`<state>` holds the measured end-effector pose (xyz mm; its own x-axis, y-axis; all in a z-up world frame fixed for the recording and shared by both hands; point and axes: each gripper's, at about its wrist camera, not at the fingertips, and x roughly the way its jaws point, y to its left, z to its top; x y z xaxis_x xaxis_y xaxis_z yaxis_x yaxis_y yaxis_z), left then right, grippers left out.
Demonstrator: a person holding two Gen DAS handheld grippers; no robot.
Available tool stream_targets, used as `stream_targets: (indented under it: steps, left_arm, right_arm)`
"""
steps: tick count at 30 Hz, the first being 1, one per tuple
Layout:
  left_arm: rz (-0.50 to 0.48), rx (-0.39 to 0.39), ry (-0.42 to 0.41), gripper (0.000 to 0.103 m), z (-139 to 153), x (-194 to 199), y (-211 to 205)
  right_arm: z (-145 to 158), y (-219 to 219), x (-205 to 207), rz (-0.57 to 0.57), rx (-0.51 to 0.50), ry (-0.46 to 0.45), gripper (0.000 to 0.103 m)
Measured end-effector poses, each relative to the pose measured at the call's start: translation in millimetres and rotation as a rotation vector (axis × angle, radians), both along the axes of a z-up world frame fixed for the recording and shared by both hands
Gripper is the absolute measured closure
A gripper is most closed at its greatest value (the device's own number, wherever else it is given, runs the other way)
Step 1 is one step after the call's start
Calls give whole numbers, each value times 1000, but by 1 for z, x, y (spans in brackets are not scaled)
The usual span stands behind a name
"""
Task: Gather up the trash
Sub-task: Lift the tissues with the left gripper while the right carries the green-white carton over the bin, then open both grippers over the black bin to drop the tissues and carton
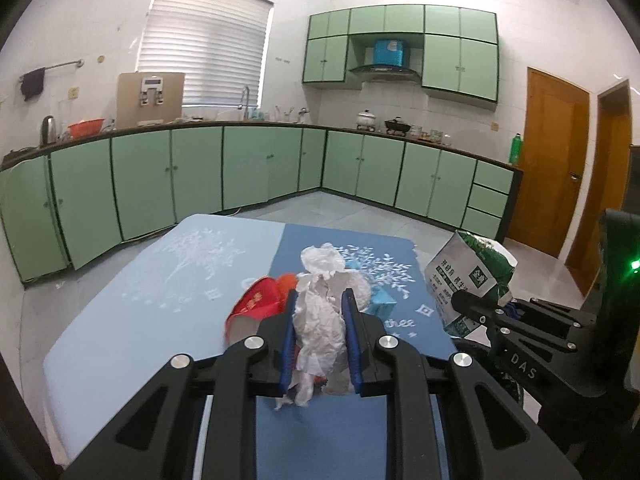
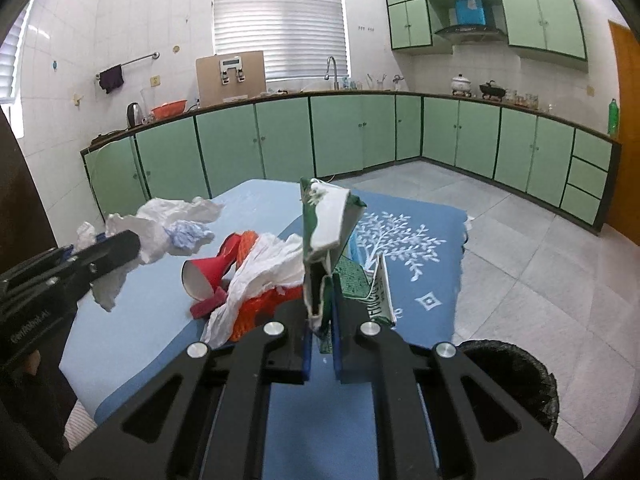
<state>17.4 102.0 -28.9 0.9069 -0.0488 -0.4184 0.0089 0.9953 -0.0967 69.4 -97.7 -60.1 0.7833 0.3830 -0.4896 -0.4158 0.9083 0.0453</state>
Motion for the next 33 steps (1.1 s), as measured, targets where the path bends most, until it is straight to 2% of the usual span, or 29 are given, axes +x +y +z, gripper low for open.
stream_targets:
  steps: [18, 26, 33]
  left_arm:
    - [-155, 15, -16, 82, 4, 43, -70]
    - [-265, 30, 15, 82, -7, 66, -118]
    - [-346, 41, 45, 82, -27, 89, -165]
  right_arm:
    - [17, -71, -9, -136, 15, -37, 96]
    - [7, -127, -3, -248, 26, -13, 96]
    - [-15, -177, 9, -354, 19, 29, 96]
